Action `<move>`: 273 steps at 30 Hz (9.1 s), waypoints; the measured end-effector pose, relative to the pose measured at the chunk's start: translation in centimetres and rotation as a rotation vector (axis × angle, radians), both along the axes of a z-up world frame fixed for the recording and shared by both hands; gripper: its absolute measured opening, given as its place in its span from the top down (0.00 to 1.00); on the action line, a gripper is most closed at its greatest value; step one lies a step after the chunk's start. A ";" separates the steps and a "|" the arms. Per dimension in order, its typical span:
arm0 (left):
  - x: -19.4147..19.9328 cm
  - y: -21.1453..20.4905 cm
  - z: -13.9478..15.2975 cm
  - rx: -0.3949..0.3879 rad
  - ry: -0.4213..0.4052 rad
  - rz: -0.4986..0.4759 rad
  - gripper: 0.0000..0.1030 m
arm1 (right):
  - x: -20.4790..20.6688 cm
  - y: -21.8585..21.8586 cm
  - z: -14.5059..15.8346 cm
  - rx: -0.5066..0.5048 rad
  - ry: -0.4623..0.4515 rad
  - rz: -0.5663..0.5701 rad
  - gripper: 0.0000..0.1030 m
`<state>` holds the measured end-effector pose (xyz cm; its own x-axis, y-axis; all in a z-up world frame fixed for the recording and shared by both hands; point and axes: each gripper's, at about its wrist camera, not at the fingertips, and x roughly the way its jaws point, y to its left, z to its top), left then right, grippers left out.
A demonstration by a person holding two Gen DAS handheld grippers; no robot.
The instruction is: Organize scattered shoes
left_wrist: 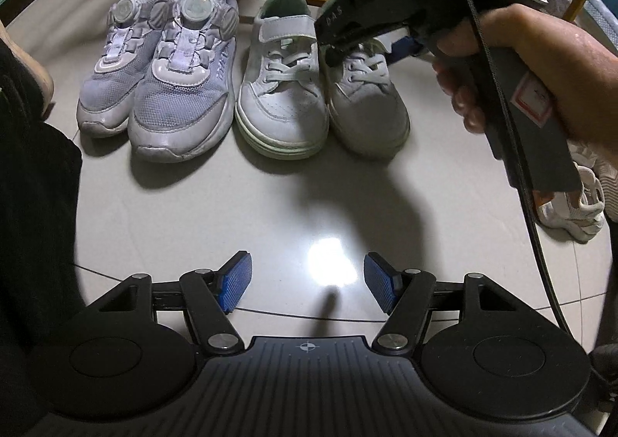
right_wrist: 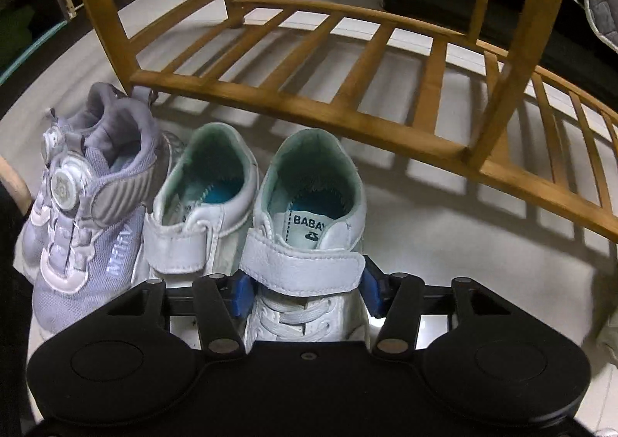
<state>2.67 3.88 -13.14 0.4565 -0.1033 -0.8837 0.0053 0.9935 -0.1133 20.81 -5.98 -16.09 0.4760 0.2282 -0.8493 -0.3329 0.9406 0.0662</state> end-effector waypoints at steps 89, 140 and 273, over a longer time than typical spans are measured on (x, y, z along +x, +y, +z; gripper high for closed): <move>-2.7 -7.1 2.1 0.082 0.014 -0.117 0.32 | -14.4 -19.5 1.7 -0.092 0.355 -0.119 0.28; -2.8 -5.0 2.0 0.073 0.058 -0.107 0.32 | -23.4 -7.9 2.0 -0.174 0.220 0.503 0.28; -1.9 -2.5 3.1 0.014 0.037 -0.058 0.32 | -16.8 -14.9 7.9 0.011 0.059 0.041 0.41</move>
